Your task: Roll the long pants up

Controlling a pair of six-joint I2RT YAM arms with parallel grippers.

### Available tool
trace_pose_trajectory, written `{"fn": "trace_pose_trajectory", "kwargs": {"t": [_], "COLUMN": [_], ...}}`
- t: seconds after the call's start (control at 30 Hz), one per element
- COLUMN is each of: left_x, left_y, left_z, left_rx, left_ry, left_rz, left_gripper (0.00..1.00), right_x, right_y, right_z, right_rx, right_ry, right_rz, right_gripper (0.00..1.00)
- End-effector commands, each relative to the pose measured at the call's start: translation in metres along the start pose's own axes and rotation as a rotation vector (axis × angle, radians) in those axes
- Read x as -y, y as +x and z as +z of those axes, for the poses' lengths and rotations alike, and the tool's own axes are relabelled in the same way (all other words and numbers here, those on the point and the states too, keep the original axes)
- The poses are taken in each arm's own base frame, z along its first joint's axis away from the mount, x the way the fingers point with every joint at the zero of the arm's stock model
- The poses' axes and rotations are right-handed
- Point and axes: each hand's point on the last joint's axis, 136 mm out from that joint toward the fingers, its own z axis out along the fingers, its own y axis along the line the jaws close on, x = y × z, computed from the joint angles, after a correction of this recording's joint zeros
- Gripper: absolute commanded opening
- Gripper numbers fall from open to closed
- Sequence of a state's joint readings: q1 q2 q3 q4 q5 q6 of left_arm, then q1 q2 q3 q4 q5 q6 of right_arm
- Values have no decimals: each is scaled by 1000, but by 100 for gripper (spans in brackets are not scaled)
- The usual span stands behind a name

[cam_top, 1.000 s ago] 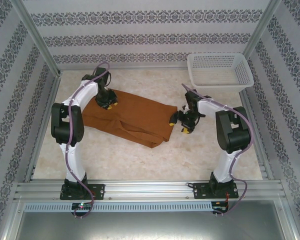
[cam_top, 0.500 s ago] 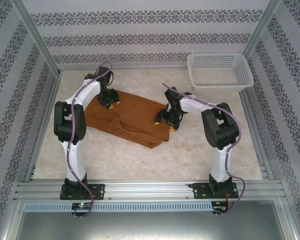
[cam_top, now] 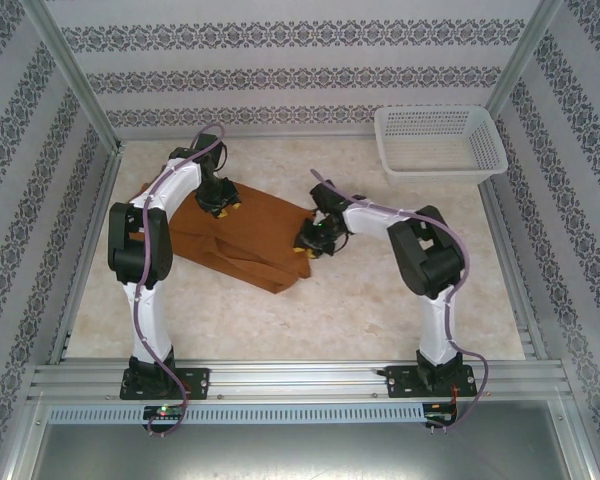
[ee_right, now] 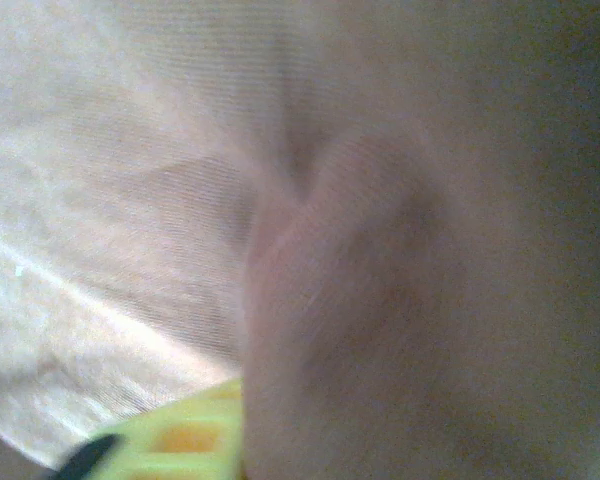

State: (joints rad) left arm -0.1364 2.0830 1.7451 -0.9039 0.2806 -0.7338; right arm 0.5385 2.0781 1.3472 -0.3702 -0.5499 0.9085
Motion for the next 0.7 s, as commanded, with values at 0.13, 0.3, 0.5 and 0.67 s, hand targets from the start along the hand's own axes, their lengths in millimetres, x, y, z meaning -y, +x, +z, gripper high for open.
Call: {"fn": "trace_pose_trajectory", "kwargs": {"t": [0.13, 0.3, 0.5, 0.67], "left_x": [-7, -8, 0, 1], "left_y": [2, 2, 2, 3], "left_z": [9, 8, 10, 8], "left_rx": [-12, -9, -16, -18], "left_ry": [-48, -51, -17, -8], "left_rz": [36, 40, 25, 17], "left_gripper": [32, 31, 31, 31], "right_x": [-15, 26, 45, 36], "right_y": [13, -5, -22, -26], "right_z": [-9, -87, -174, -209], "right_rx": [-77, -21, 44, 60], "right_ry": [-95, -46, -32, -19], "right_rz": [-111, -100, -106, -135], "right_gripper": [0, 0, 0, 0]}}
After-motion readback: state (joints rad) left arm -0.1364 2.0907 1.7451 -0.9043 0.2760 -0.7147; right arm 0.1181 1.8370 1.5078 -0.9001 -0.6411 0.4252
